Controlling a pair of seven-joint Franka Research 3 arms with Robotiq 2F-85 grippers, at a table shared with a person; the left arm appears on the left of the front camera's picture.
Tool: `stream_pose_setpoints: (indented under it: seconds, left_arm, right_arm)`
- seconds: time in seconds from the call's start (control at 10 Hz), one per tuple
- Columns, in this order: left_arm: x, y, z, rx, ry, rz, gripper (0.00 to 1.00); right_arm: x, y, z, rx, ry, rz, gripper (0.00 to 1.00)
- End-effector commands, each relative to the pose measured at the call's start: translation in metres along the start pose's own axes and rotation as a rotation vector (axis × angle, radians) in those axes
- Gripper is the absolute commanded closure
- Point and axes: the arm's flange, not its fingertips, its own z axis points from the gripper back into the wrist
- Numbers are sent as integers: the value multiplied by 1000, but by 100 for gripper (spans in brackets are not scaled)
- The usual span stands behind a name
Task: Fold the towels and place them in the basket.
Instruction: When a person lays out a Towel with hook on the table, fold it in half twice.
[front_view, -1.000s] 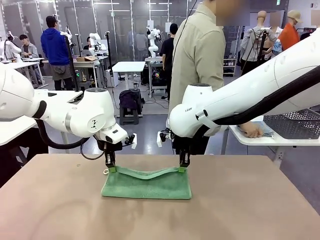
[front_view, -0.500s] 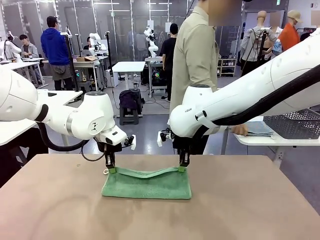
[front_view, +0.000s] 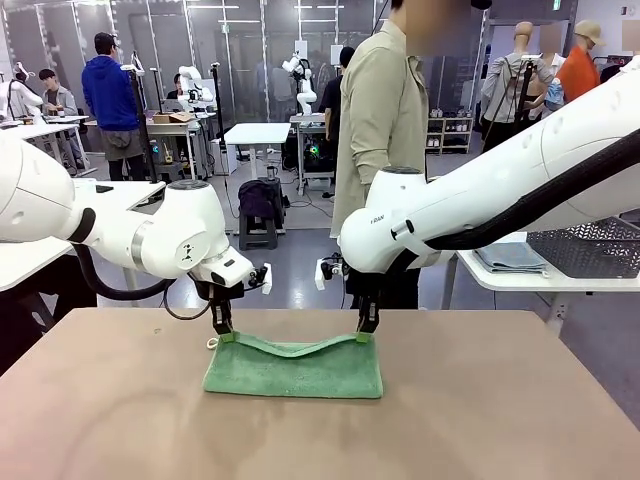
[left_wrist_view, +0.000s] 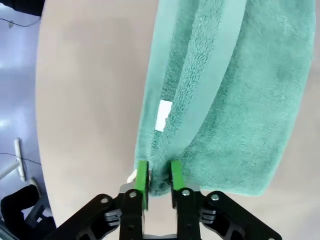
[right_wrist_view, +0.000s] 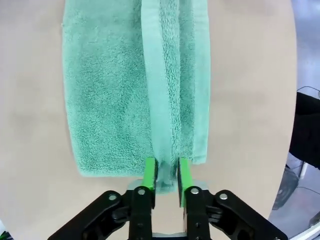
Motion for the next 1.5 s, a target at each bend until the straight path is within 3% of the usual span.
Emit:
stream_pose_setpoints:
  seconds: [0.0, 0.1, 0.2, 0.3, 0.4, 0.5, 0.7, 0.8, 1.0, 1.2, 1.4]
  left_arm:
    - [-4, 2, 0, 113, -20, 20, 51]
    - [-6, 2, 2, 157, -40, 43, 37]
    - [-8, 3, 4, 186, -52, 68, 32]
    - [-10, 3, 5, 207, -57, 84, 18]
    - [-13, 3, 10, 215, -68, 87, 12]
    - [-17, 1, 21, 184, -82, 80, 0]
    - [-45, 0, 65, 76, -87, 22, 0]
    - [-63, 0, 88, 33, -86, -21, 0]
    - [-92, 1, 118, -53, -114, -133, 0]
    - [-111, -1, 134, -102, -169, -180, 0]
    - [-132, -5, 146, -127, -299, -199, 0]
  right_arm:
    - [3, -3, 1, -84, -20, -13, 53]
    - [2, -2, 3, -137, -34, -17, 36]
    - [2, -2, 4, -180, -42, -20, 34]
    - [1, -3, 6, -191, -45, -27, 17]
    - [0, -1, 10, -180, -48, -31, 14]
    - [-1, 4, 20, -143, -49, -36, 0]
    - [-18, 22, 60, -22, -23, -54, 0]
    - [-32, 31, 87, 55, -18, -133, 0]
    - [-50, 52, 139, 98, -21, -479, 0]
    - [-61, 76, 169, 116, -93, -653, 0]
    - [-74, 93, 169, 216, -205, -850, 0]
